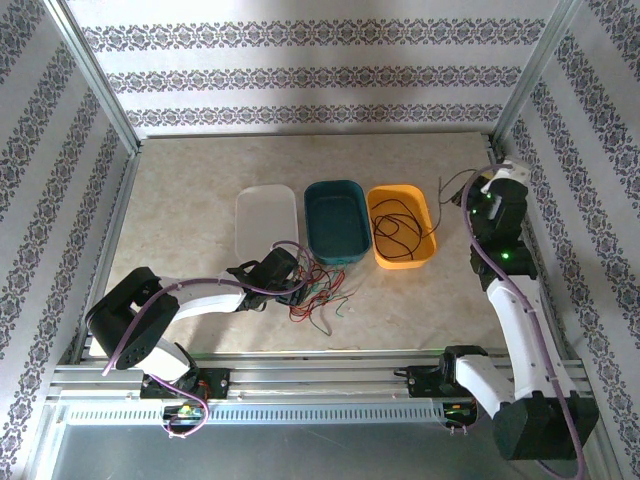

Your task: Untangle the cables

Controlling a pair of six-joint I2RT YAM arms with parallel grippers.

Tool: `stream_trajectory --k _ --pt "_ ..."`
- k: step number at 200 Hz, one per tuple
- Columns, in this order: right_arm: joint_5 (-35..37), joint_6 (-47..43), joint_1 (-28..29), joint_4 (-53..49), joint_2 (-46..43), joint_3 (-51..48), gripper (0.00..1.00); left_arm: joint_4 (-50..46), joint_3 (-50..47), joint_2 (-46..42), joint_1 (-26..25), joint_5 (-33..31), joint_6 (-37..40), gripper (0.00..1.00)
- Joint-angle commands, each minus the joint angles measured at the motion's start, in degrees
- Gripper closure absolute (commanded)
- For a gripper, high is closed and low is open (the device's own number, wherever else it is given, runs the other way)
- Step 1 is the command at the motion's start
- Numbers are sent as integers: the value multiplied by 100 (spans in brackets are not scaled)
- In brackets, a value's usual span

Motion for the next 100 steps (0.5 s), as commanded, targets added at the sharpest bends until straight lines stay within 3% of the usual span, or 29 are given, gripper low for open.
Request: stream_trajectory --k 1,40,100 --pt "-716 204 291 -193 251 -169 100 -276 -54 228 -79 82 24 16" --pt "-116 527 941 -311 924 -422 100 -178 -103 154 -112 208 76 15" --pt "404 1159 1051 -299 2281 -274 100 -124 -175 -115 -132 229 139 14"
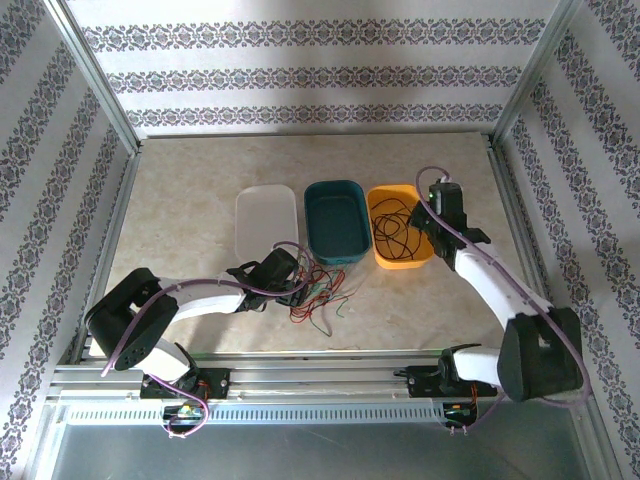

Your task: Untangle the cables

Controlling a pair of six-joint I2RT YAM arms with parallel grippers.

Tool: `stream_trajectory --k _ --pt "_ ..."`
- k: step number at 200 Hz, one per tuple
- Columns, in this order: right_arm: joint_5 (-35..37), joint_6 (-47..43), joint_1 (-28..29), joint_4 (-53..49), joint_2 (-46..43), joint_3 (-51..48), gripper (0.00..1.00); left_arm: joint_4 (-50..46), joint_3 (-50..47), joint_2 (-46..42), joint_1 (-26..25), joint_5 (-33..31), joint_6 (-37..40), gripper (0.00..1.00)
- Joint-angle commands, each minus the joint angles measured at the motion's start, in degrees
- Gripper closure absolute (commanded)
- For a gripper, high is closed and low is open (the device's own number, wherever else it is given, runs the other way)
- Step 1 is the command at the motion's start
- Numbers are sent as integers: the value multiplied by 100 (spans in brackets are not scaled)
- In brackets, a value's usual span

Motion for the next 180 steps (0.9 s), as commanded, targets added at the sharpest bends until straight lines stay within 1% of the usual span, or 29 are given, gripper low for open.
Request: stream_trajectory --k 1,17,48,52,69,74,81,103,123,135,147,156,165,180 --pt "395 353 58 -24 400 96 100 -131 -151 -60 -92 201 99 14" --pt "512 458 64 -87 726 167 100 -152 -142 -65 -92 209 99 14" --pt "500 538 70 -272 1149 333 100 -209 -157 -107 -92 211 121 14" --pt "489 547 75 -282 1165 343 96 -203 -160 -119 -92 209 117 14" --pt "465 564 75 -358 1134 400 70 -219 -184 -200 -92 176 142 14" --pt "471 553 87 -374 1083 412 64 -220 -199 -228 -92 158 143 14" --pt "499 542 95 -388 985 415 60 -207 -212 -260 -92 128 144 14" --pt "719 493 172 -395 525 372 53 -143 -264 -362 -92 70 143 14" --pt "993 394 314 -488 49 319 50 -43 -300 -431 -92 67 101 14" --pt "1010 273 470 -607 -216 281 50 51 -331 -469 -92 121 90 14" --pt "834 26 676 -670 -455 203 50 86 -344 -508 -92 130 99 14" --pt "557 -256 860 -640 -623 95 50 87 -344 -542 -92 113 99 14" --pt "180 -539 1061 -592 -775 -21 50 119 -370 -574 -92 112 109 14" --pt "-756 -912 1372 -537 -969 -221 51 159 -410 -659 -92 110 116 14"
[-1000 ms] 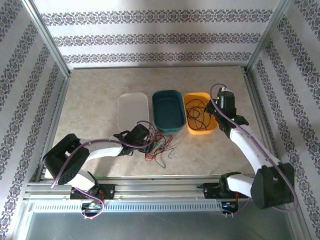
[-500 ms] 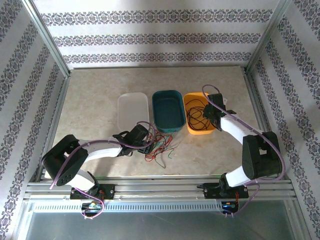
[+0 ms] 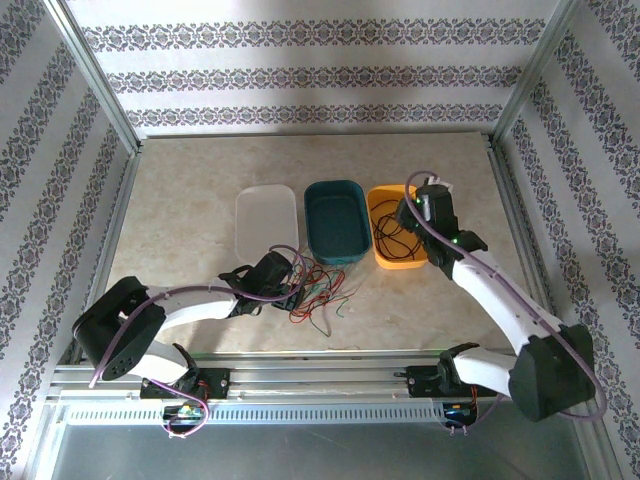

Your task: Untangle the cables

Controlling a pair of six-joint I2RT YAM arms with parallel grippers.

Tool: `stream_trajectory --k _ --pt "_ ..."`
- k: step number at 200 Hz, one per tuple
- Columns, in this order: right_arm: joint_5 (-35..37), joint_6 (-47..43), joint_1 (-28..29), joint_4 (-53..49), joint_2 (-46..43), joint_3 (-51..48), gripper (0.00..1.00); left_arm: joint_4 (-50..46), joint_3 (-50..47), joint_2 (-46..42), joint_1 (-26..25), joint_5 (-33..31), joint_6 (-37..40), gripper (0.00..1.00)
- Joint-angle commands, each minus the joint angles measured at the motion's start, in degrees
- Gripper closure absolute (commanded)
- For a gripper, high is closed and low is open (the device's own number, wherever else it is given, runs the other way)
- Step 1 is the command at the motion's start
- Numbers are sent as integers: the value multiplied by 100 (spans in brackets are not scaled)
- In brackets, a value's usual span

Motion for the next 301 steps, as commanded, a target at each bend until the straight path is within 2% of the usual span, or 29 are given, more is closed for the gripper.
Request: stream_trajectory --k 1,17,33,60,79,112,152,204,301 --pt "-1237 -816 427 -97 -246 -366 51 158 -95 -195 -92 21 44 14" --pt "-2243 -1010 850 6 -283 -535 52 226 -157 -287 -92 45 59 14" --pt "-2919 -1026 1279 135 -57 -606 53 300 -222 -376 -92 15 54 14" --pt "-3389 -1173 1916 245 705 -403 59 345 -286 -495 -92 -33 17 14" --pt "-3506 -1251 2122 195 1377 -88 65 230 -230 -442 -85 -132 -33 14" --pt "-3203 -1310 2178 110 2239 356 71 21 -85 -156 -94 -157 -52 14" --pt "-2806 -1390 2109 57 2813 688 72 -57 -23 13 -92 -123 9 14" --pt "-2234 -1413 2094 -135 2889 544 72 -70 -67 67 -92 -102 -11 14" --pt "-2248 -1355 2257 -96 3221 464 69 -115 7 76 -92 -81 80 14"
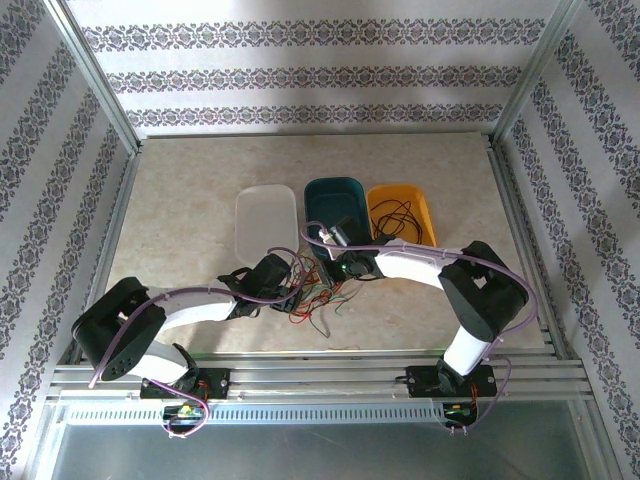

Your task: Untangle the cables

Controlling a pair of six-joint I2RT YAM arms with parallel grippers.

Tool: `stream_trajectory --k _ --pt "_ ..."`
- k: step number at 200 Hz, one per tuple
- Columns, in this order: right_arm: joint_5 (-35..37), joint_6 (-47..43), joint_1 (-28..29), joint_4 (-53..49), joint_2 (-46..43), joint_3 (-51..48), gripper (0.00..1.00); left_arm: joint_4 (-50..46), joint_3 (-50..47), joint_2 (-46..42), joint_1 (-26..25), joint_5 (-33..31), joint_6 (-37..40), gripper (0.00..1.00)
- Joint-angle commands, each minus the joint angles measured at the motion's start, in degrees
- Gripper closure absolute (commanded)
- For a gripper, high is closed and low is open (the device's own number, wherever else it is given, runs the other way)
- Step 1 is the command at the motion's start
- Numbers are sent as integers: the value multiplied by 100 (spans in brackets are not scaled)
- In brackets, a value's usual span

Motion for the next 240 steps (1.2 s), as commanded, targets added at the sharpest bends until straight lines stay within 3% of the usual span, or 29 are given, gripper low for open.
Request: stream_trajectory --k 1,60,99,131,174,240 --pt "152 -33 108 -121 162 -47 69 -185 136 69 -92 -29 80 14" --pt "260 0 214 -3 407 -2 70 -202 130 24 -92 3 67 14" --pt "431 116 223 165 205 -144 92 -199 104 -19 -92 -2 28 14" --pt "622 100 229 159 -501 -294 99 -150 104 42 -92 -2 -12 14" --pt "918 80 229 176 -1728 -382 100 -87 113 199 -92 18 -23 14" --pt "2360 -148 206 372 -3032 -76 100 -53 164 401 -92 75 1 14"
